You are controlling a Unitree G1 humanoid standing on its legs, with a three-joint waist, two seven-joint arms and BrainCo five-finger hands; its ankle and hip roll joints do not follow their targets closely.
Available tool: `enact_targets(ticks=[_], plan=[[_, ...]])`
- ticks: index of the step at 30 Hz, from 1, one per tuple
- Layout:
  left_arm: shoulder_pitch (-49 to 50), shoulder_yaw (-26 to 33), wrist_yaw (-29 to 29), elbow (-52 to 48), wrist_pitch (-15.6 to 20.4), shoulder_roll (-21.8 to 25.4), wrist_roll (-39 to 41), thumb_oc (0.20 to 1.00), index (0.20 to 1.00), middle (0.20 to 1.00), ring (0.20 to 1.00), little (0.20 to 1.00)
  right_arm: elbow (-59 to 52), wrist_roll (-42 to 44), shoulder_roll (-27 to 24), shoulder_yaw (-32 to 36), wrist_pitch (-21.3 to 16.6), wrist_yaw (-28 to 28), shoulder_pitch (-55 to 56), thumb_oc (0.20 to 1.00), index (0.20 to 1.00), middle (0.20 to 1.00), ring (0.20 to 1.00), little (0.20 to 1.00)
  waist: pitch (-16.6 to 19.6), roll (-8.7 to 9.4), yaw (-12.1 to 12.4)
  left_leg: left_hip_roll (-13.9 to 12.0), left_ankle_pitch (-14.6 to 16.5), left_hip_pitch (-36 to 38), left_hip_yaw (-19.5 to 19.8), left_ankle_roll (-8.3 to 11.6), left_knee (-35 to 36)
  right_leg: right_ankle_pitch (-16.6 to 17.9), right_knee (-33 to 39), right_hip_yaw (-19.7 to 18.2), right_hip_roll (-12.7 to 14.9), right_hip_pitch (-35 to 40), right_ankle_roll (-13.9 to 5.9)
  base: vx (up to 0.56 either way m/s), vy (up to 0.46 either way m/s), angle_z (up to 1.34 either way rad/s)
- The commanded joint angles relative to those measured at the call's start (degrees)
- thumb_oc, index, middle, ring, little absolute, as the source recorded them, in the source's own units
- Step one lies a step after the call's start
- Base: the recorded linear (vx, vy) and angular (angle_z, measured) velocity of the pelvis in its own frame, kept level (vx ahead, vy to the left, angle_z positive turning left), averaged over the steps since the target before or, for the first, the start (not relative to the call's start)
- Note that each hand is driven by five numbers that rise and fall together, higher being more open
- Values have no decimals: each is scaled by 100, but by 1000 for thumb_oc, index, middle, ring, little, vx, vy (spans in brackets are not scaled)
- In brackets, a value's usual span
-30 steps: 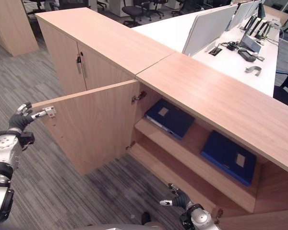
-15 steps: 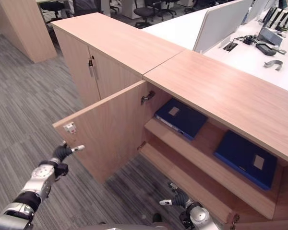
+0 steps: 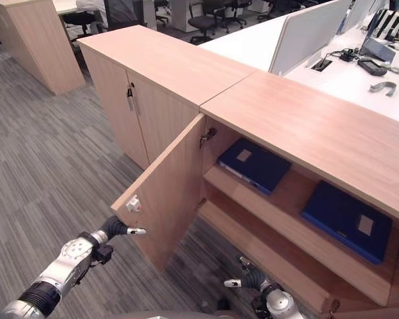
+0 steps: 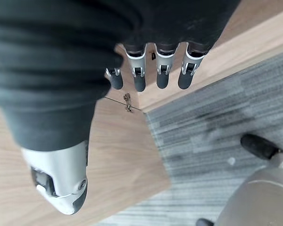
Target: Put the empty folder in the office cabinet
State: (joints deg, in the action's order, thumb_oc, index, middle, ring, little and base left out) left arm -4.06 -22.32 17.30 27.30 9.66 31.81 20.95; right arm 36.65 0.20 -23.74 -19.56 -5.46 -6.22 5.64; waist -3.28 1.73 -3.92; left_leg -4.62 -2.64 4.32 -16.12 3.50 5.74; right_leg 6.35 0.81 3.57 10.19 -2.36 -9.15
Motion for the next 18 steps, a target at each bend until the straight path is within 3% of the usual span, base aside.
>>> enact_targets(ticks=[1,3,4,7,12,18], plan=[[-172,170,206,-52,195,-40,-148,1000,1000,1000,1000,1000,-32,-75,-5,194,-67,64,-487,1000,1000,1000,1000,1000,-340,-282,192,167,557,228,11,-180,-115,68,-904,1254,737,-153,-546,-147,36,-73],[280,229,309,-190,135,-12,-324,1000,1000,1000,1000,1000,39,-39,102,149,-78,68,-622,1000,1000,1000,1000,1000,-316,-393,335,130,557,227,-376,-228,-181,-214,-1479,2408,984,-44,-381,-108,31,-123],[391,282,310,-197,112,-39,-351,1000,1000,1000,1000,1000,52,-47,122,140,-80,89,-634,1000,1000,1000,1000,1000,-291,-385,374,137,549,234,-500,-231,-199,-273,-1422,2563,968,32,-355,-45,-9,-108],[649,295,345,-257,83,-157,-377,1000,1000,1000,1000,1000,141,-38,158,155,-78,98,-531,1000,1000,1000,1000,1000,-232,-391,363,117,535,295,-619,-202,-262,-346,-1107,2437,844,123,-282,49,-134,-40],[941,251,402,-473,17,-387,-229,1000,1000,1000,1000,1000,208,-119,3,202,-27,112,-462,1000,1000,1000,1000,1000,-158,-692,154,-38,401,347,-750,3,-335,-427,-345,2100,449,407,-166,48,-132,-46],[885,110,435,-415,-49,-531,-295,1000,1000,1000,1000,1000,423,0,-96,384,15,202,-472,1000,1000,1000,1000,1000,-180,-934,-80,-205,296,340,-828,191,-536,-547,-38,1849,205,591,-24,22,-100,-34]])
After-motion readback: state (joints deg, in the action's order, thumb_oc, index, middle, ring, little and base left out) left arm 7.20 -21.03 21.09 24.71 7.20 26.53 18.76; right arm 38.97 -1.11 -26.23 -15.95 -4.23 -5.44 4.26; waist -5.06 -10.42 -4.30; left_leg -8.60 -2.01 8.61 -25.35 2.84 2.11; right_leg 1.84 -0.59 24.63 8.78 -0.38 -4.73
